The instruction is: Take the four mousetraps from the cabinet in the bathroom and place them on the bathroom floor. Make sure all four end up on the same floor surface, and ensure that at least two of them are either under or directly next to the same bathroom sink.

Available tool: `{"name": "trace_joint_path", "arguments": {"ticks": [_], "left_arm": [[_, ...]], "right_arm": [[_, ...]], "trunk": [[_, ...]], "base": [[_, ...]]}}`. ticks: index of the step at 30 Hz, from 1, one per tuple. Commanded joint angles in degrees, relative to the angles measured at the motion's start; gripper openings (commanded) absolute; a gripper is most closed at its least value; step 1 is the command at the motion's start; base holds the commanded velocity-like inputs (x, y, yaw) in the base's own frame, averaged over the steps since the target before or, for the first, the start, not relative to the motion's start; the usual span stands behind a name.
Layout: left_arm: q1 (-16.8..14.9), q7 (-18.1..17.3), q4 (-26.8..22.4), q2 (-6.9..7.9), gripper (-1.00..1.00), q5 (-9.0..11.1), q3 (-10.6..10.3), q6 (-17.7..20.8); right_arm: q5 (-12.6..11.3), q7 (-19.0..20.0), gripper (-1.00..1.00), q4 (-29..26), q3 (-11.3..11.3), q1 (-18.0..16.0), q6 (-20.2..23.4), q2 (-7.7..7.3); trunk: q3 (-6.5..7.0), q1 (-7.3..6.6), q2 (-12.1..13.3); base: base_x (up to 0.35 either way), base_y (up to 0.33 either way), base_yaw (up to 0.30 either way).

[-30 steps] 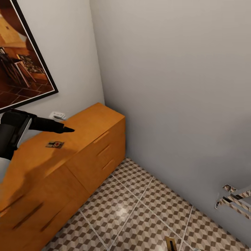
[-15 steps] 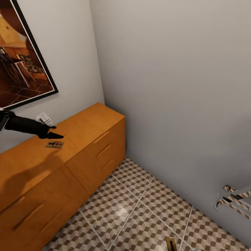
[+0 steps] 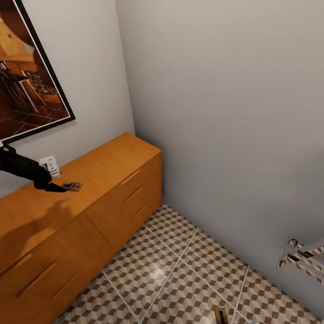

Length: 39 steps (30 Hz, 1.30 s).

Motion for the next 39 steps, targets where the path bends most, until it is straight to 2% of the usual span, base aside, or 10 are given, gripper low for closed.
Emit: {"name": "trace_joint_path", "arguments": {"ticks": [1, 10, 19, 27, 29, 32, 33, 35, 36, 39], "left_arm": [[-0.08, -0.38, -0.05, 0.08, 1.00, -0.61, -0.10, 0.00], [-0.08, -0.38, -1.33, 0.79, 1.00, -2.04, -0.04, -2.77], [-0.08, -0.38, -6.78, 1.95, 1.00, -4.88, -0.04, -4.83], [-0.08, -0.38, -8.28, 2.25, 1.00, -5.15, -1.07, -8.13], [-0.08, -0.38, -8.36, 2.31, 1.00, -5.09, -2.99, -8.43], [-0.08, -0.38, -8.32, 2.35, 1.00, -4.95, -6.92, -8.59], [-0.08, -0.38, -8.33, 2.33, 1.00, -4.89, -9.19, -8.61], [-0.08, -0.38, -8.33, 2.32, 1.00, -4.75, -11.48, -8.62], [-0.08, -0.38, -8.31, 2.31, 1.00, -4.44, -13.62, -8.62], [-0.08, -0.38, -8.19, 2.30, 1.00, -3.17, -16.99, -8.62]], "right_arm": [[-0.66, 0.25, -1.00, 0.04, 0.39, -0.04, -0.14, -0.02], [-0.66, 0.25, -1.00, 0.04, 0.39, -0.04, -0.14, -0.02], [-0.66, 0.25, -1.00, 0.06, 0.40, -0.04, -0.14, -0.01], [-0.65, 0.25, -1.00, 0.07, 0.40, -0.04, -0.11, -0.01], [-0.64, 0.25, -1.00, 0.07, 0.44, -0.04, -0.08, 0.02], [-0.63, 0.25, -1.00, 0.06, 0.45, -0.04, -0.07, 0.05], [-0.62, 0.25, -1.00, 0.05, 0.46, -0.04, -0.06, 0.06], [-0.62, 0.25, -1.00, 0.06, 0.46, -0.04, -0.08, 0.06], [-0.62, 0.25, -1.00, 0.05, 0.47, -0.04, -0.07, 0.08], [-0.60, 0.25, -1.00, 0.07, 0.47, -0.04, -0.11, 0.08]], "trunk": [[-0.10, 0.03, -0.10], [-0.10, 0.03, -0.10], [-0.10, 0.03, -0.10], [-0.10, 0.03, -0.10], [-0.10, 0.03, -0.10], [-0.10, 0.03, -0.10], [-0.10, 0.03, -0.10], [-0.10, 0.03, -0.10], [-0.10, 0.03, -0.10], [-0.10, 0.03, -0.10]], "base": [[0.000, 0.000, 0.000], [0.000, 0.000, 0.000], [0.000, 0.000, 0.000], [0.000, 0.000, 0.000], [0.000, 0.000, 0.000], [0.000, 0.000, 0.000], [0.000, 0.000, 0.000], [0.000, 0.000, 0.000], [0.000, 0.000, 0.000], [0.000, 0.000, 0.000]]}}
